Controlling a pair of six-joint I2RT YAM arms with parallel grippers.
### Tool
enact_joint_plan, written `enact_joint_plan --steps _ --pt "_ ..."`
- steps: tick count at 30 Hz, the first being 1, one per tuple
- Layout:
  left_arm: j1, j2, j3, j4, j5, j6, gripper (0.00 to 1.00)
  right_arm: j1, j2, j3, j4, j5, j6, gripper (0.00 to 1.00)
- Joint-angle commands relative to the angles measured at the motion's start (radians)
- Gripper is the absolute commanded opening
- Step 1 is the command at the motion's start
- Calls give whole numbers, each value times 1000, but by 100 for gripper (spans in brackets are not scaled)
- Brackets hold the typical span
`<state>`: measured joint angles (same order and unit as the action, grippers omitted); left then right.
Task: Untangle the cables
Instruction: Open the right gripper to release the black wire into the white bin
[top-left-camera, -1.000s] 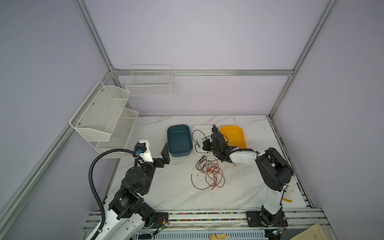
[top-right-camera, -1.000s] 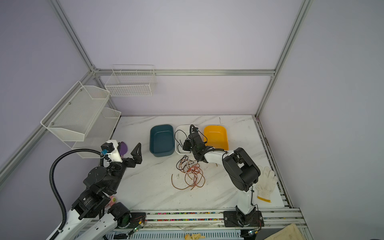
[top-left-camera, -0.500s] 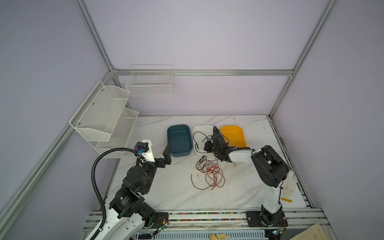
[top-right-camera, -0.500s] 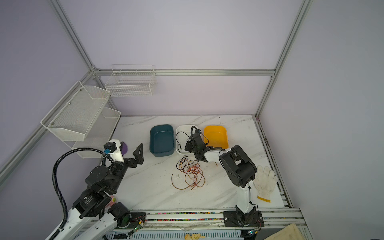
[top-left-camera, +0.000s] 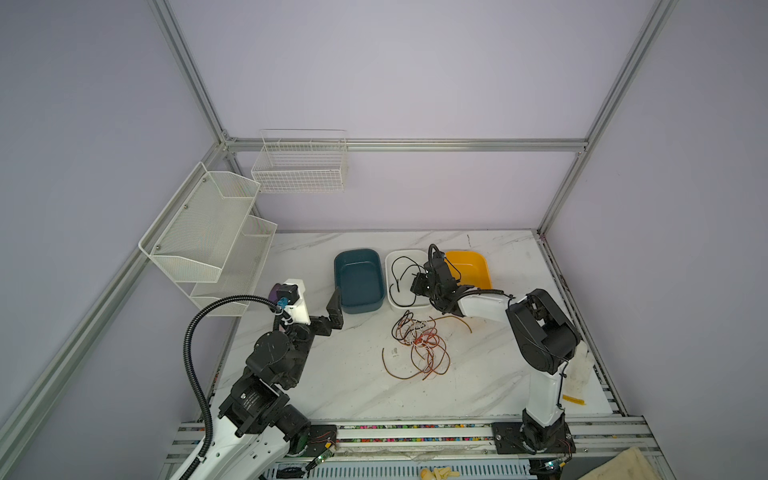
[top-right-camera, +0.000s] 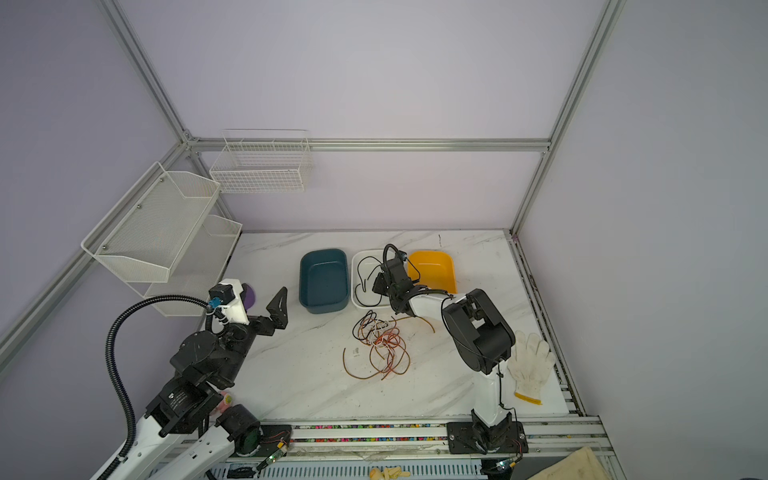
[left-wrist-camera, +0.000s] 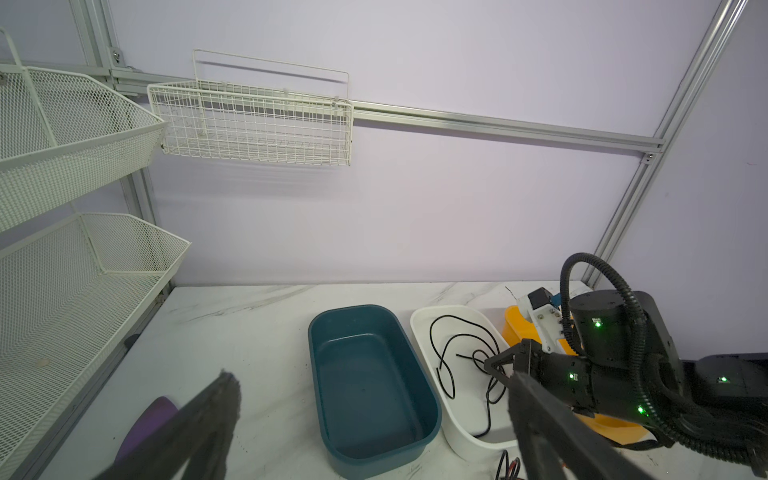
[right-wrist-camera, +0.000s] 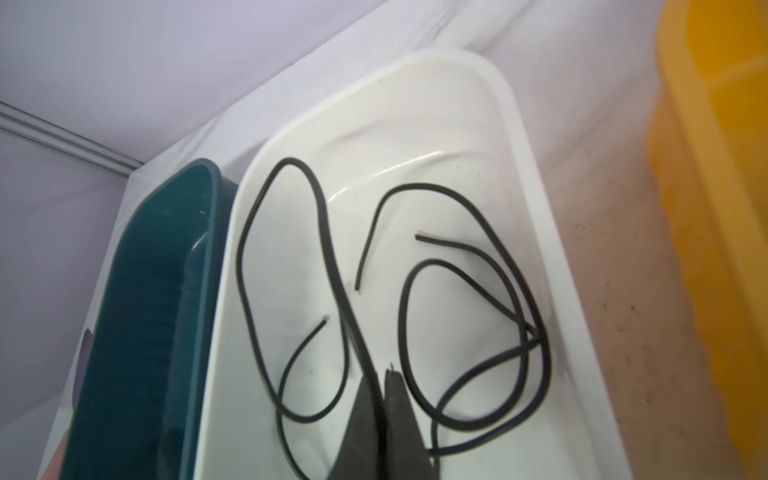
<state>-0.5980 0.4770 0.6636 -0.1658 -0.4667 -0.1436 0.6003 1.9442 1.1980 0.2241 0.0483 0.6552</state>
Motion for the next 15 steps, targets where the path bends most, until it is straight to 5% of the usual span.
enact_joint_plan --steps 1,15 --pt "-4 1 -15 26 12 19 100 -2 50 41 -66 1 -2 0" --pt "-6 2 -15 26 17 22 100 -2 92 108 -146 -11 -35 0"
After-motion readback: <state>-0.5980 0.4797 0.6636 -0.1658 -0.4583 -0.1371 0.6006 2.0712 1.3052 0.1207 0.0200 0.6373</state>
